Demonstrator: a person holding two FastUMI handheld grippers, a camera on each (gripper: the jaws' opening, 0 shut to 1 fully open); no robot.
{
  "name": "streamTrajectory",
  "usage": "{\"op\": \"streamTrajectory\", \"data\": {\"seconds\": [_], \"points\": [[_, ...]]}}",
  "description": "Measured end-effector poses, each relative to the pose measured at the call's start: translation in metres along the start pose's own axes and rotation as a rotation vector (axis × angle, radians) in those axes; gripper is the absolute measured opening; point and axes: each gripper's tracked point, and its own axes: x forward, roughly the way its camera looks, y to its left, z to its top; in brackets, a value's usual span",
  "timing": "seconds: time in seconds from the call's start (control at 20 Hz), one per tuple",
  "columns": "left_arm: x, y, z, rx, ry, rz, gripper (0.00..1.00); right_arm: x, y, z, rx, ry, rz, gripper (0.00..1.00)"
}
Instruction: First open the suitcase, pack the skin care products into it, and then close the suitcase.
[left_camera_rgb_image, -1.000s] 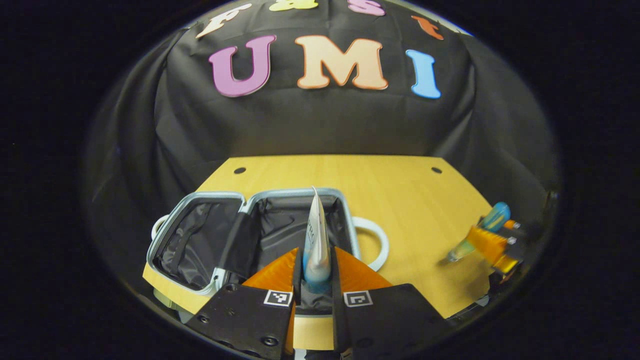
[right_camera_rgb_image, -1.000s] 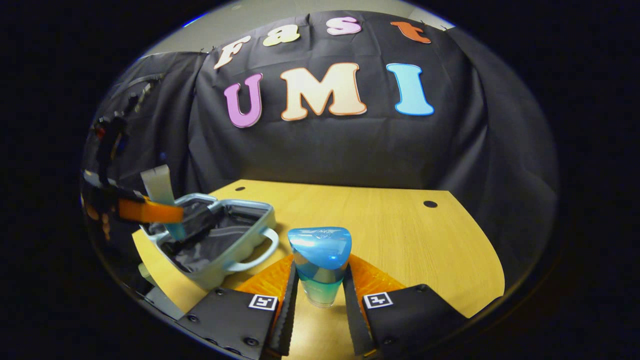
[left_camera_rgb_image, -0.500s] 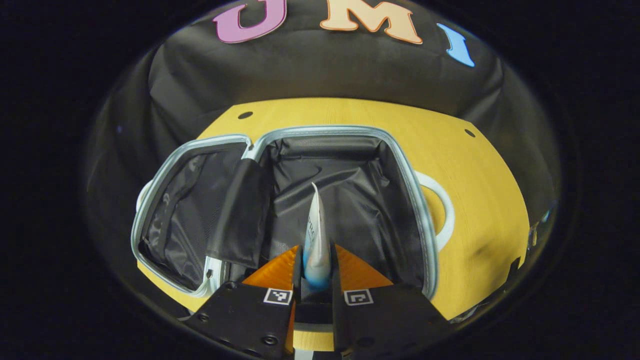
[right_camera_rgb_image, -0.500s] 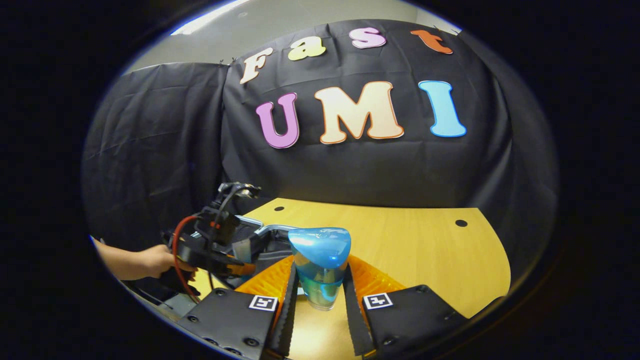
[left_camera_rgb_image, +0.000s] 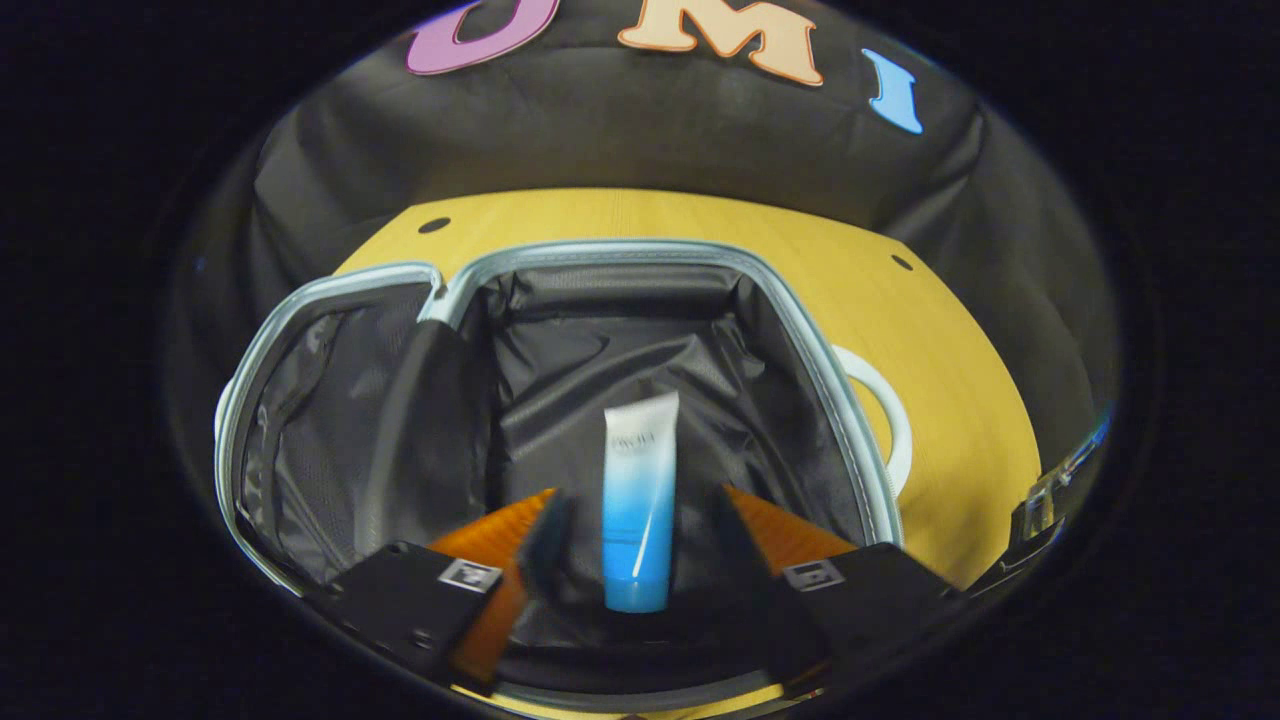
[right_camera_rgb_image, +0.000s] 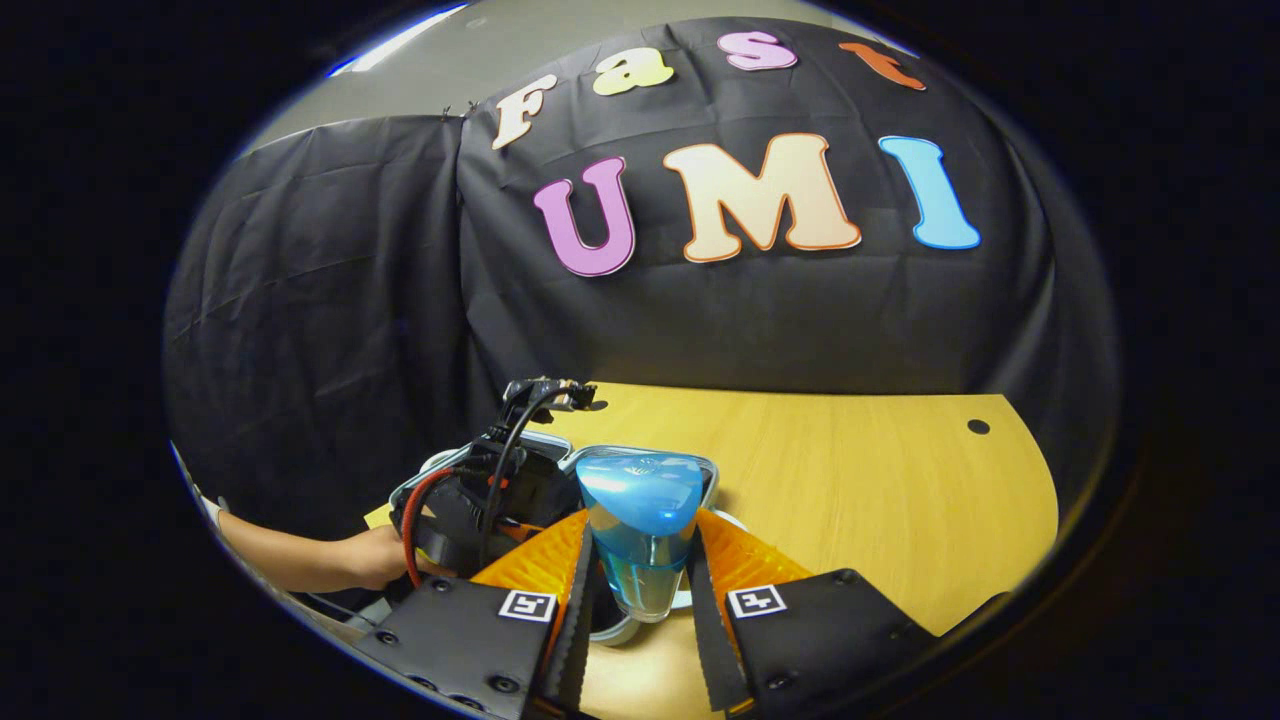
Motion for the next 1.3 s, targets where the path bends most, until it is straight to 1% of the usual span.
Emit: {"op": "streamTrajectory", "data": {"seconds": [0.05,0.15,0.2,0.3,0.35,0.4,0.5,0.55,0.6,0.75,0.8,0.85,0.9,1.0,1.05,1.15,1.2,1.25,1.3], "points": [[-0.004,0.003,0.008,0.012,-0.037,-0.008,0.97,0.009,0.004,-0.005,0.008,0.016,0.001,0.48],[-0.017,0.010,0.027,0.010,-0.110,-0.020,0.95,0.026,0.012,-0.017,0.021,0.049,-0.001,0.48],[-0.026,0.018,0.037,0.001,-0.142,-0.020,0.94,0.034,0.014,-0.023,0.030,0.066,-0.004,0.46],[-0.040,0.035,0.052,-0.015,-0.188,-0.012,0.94,0.051,0.020,-0.038,0.041,0.103,-0.009,0.48],[-0.048,0.045,0.059,-0.021,-0.208,-0.006,0.92,0.058,0.022,-0.048,0.045,0.128,-0.015,0.48],[-0.051,0.056,0.067,-0.029,-0.227,0.002,0.95,0.065,0.024,-0.058,0.050,0.150,-0.020,0.48],[-0.066,0.077,0.074,-0.056,-0.259,0.022,0.95,0.079,0.027,-0.079,0.070,0.200,-0.031,0.48],[-0.073,0.089,0.078,-0.073,-0.272,0.036,0.95,0.083,0.029,-0.091,0.081,0.225,-0.039,0.46],[-0.080,0.100,0.081,-0.086,-0.286,0.052,0.95,0.088,0.030,-0.101,0.087,0.246,-0.049,0.48],[-0.096,0.137,0.083,-0.127,-0.312,0.099,0.94,0.106,0.030,-0.120,0.090,0.287,-0.094,0.48],[-0.100,0.151,0.081,-0.138,-0.316,0.120,0.94,0.109,0.030,-0.119,0.103,0.291,-0.104,0.46],[-0.105,0.165,0.078,-0.147,-0.317,0.141,0.94,0.113,0.029,-0.117,0.115,0.282,-0.122,0.48],[-0.110,0.178,0.077,-0.159,-0.321,0.162,0.94,0.117,0.026,-0.116,0.125,0.280,-0.140,0.45],[-0.120,0.206,0.075,-0.182,-0.328,0.201,0.94,0.126,0.021,-0.115,0.148,0.279,-0.183,0.48],[-0.123,0.219,0.072,-0.191,-0.333,0.224,0.94,0.130,0.018,-0.113,0.147,0.275,-0.204,0.46],[-0.128,0.245,0.069,-0.212,-0.331,0.264,0.94,0.135,0.012,-0.105,0.127,0.257,-0.239,0.49],[-0.130,0.259,0.067,-0.225,-0.330,0.283,0.94,0.135,0.009,-0.101,0.118,0.250,-0.249,0.55],[-0.133,0.272,0.065,-0.238,-0.330,0.299,0.95,0.137,0.010,-0.098,0.115,0.246,-0.251,0.59],[-0.134,0.284,0.062,-0.249,-0.326,0.318,0.95,0.137,0.010,-0.094,0.117,0.242,-0.253,0.67]]}}
